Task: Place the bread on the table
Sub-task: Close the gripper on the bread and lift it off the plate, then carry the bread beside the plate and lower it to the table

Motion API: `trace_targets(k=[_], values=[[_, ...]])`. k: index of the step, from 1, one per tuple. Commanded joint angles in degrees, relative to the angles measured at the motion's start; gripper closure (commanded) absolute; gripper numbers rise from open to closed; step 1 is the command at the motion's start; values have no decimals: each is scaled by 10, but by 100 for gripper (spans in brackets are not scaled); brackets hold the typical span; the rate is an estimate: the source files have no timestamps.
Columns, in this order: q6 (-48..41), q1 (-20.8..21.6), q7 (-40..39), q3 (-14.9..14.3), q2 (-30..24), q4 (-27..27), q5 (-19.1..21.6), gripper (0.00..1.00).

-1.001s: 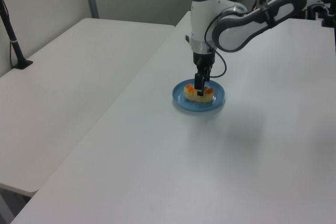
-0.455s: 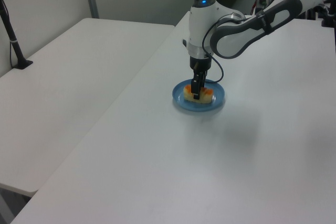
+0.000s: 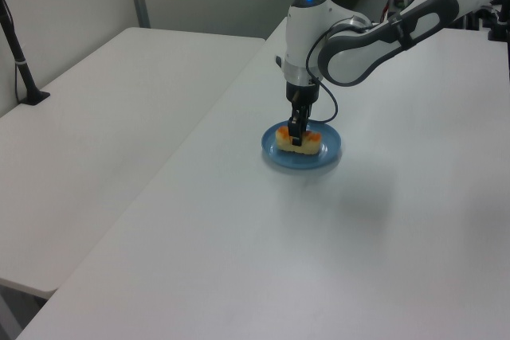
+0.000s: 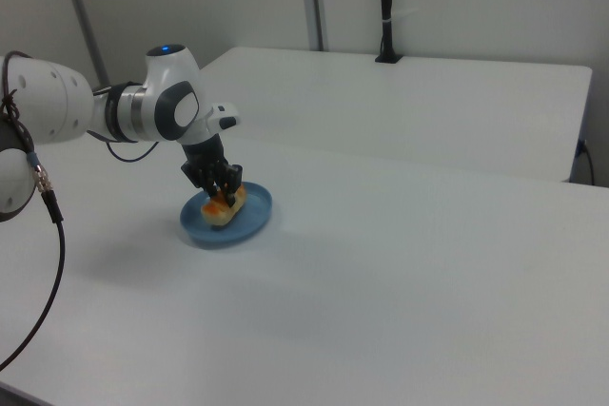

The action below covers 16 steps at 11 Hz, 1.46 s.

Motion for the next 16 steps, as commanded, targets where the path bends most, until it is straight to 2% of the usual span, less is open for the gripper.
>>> trace_targets(k=[1,3,5,7,9,12,15,16], values=[[-14,-2,-7,-4,-22,-4,-4,62],[-22,-3,-17,-8,-25,-4,-4,62],[-33,-23,-42,-10,-33,-4,-4,62],[-63,-48,-86,-30,-45,-2,-4,62],[-67,-70,-139,-64,-53,-2,1,62],[-46,-128,-189,-70,-22,-2,-3,61],[29,-164,-193,-70,-1,-5,-6,58],[29,-165,-193,-70,3,-5,-6,46]])
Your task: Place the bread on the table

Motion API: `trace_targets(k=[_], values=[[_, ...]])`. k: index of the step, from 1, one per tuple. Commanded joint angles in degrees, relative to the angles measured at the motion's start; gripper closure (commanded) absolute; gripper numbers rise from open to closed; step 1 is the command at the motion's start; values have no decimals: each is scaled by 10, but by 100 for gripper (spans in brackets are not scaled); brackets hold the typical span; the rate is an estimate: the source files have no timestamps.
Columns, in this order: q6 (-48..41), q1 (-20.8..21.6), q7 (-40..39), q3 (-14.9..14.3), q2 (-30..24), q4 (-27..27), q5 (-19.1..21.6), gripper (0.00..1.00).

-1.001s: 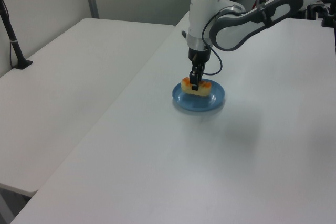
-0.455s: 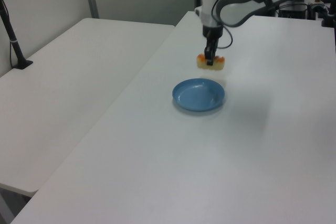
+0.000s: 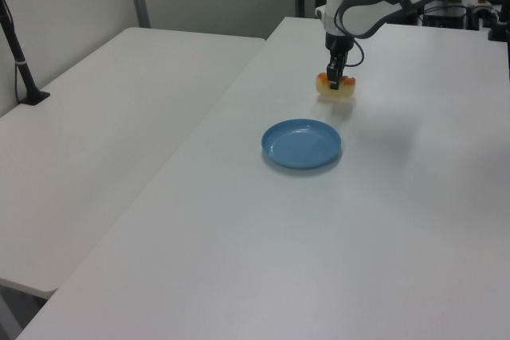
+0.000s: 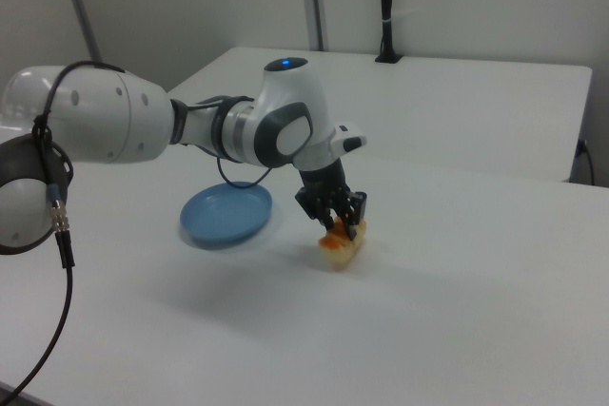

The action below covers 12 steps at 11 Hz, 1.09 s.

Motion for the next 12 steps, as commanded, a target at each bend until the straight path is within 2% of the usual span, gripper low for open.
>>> trace_targets(k=[1,3,5,10,12], values=[[20,-4,-5,-1,3,-7,-2,0],[13,10,5,0,-7,-6,1,0],[-14,52,49,0,-42,-7,1,0],[-240,154,119,-1,-195,-5,6,0],[-321,168,122,-1,-247,-8,6,0]])
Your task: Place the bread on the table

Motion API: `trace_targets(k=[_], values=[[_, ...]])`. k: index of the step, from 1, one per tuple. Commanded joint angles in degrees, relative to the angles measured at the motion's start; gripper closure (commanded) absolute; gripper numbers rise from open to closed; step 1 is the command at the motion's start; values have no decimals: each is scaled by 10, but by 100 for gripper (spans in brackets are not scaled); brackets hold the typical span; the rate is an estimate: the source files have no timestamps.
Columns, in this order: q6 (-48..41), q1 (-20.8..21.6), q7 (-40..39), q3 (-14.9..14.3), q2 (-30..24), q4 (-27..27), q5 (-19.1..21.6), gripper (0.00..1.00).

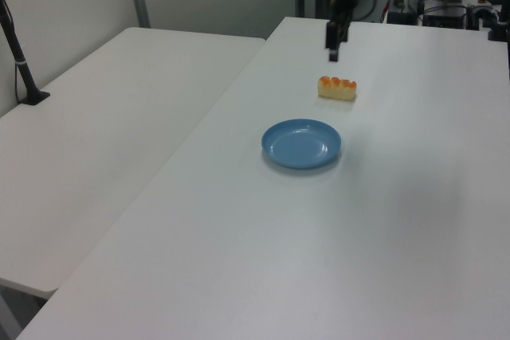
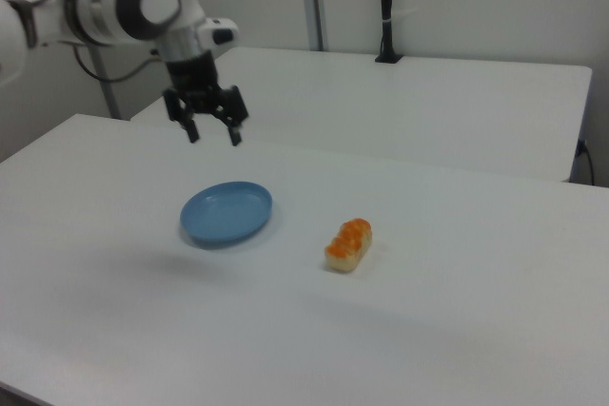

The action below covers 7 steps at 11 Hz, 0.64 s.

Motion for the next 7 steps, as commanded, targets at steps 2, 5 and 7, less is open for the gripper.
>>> trace_targets(k=[2,5,7], values=[[-98,11,13,-10,-92,-33,4,0],[-102,-2,27,-11,-99,-30,4,0],[-103,-6,33,-11,-101,-29,4,0]])
